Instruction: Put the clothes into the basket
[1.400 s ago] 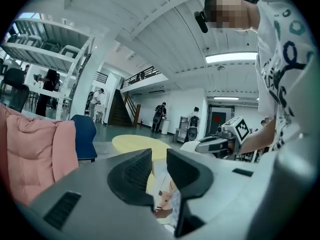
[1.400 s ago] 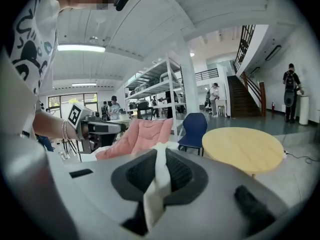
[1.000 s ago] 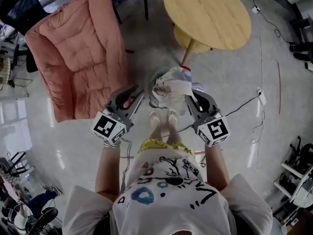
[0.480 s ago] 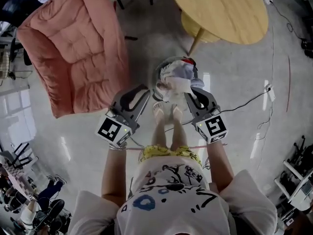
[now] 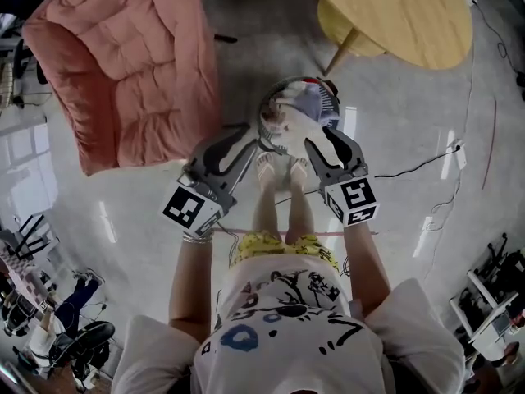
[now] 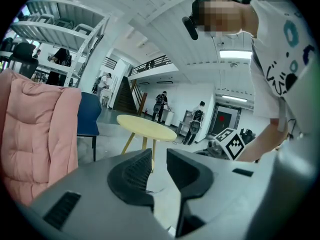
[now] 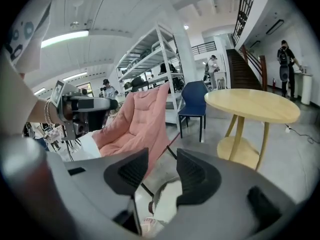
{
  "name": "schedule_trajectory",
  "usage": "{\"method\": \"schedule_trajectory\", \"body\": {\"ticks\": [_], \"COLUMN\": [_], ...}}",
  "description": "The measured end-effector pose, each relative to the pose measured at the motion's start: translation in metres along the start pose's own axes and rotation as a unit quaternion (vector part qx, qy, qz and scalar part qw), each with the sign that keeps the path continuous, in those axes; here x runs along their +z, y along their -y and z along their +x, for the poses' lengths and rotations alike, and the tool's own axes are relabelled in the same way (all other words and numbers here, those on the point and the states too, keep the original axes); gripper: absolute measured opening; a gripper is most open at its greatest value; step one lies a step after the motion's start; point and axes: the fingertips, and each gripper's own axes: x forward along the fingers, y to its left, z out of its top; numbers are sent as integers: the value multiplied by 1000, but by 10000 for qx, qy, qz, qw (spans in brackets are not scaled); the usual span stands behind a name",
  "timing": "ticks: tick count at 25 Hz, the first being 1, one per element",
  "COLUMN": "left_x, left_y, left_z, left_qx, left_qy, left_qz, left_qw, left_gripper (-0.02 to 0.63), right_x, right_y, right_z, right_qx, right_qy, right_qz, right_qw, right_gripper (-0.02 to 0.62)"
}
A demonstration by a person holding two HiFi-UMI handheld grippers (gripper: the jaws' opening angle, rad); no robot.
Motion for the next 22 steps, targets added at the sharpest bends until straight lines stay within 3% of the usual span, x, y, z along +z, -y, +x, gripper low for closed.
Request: {"method": "schedule_trajectory", "body": {"ticks": [12, 22], "left_x": [2, 49], "left_y": [8, 27], "left_z": [-5, -13], "left_qx": [-47, -118], "left_qy": [46, 285], "left_qz": [34, 342], "left_qw": [10000, 9989], "left_gripper": [84, 84], "right_x": [12, 67], "right_y": [-6, -16], "right_z": [-14, -52], "right_qx": [29, 65], "right_qy": [204, 635], "right_qz": [-147, -443], "right_qw": [9997, 9970], "right_gripper": [165, 164]}}
